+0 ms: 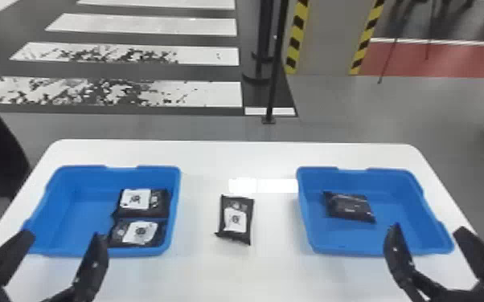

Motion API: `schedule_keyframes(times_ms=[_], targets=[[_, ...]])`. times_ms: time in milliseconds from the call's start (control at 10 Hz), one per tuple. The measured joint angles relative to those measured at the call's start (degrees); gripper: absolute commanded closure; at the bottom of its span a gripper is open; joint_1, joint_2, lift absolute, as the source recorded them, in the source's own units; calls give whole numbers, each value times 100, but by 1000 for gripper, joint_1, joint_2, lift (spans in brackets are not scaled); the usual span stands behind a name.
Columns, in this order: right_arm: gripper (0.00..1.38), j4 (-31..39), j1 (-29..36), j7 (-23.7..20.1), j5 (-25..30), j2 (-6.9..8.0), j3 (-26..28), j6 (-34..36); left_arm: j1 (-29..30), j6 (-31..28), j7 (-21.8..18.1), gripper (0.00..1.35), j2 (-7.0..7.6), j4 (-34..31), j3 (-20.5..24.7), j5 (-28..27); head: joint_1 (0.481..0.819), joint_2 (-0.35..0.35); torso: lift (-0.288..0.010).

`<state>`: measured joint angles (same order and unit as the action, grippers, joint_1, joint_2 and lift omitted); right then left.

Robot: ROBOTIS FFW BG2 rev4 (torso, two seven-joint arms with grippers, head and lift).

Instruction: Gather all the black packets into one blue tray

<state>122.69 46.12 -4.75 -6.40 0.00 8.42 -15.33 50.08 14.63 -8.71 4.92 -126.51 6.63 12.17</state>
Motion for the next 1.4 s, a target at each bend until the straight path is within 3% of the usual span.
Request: schedule_keyframes(times_ms=[600,900,1100,1400], targets=[[134,0,0,0,-8,0,-6,0,-2,0,-2,104,0,2,-6,5,695,-50,-110],[134,0,0,0,-12,0,-2,0,-174,-71,-158,104,60,2,-61,-280,695,-67,-110],[134,0,0,0,-29,0,2,0,-449,-424,-341,104,167,2,-205,-578,695,-107,-110],[134,0,-4,0,-41,0,3,0,-1086,-1402,-668,104,202,88,-327,-1272,695,-135,-110]])
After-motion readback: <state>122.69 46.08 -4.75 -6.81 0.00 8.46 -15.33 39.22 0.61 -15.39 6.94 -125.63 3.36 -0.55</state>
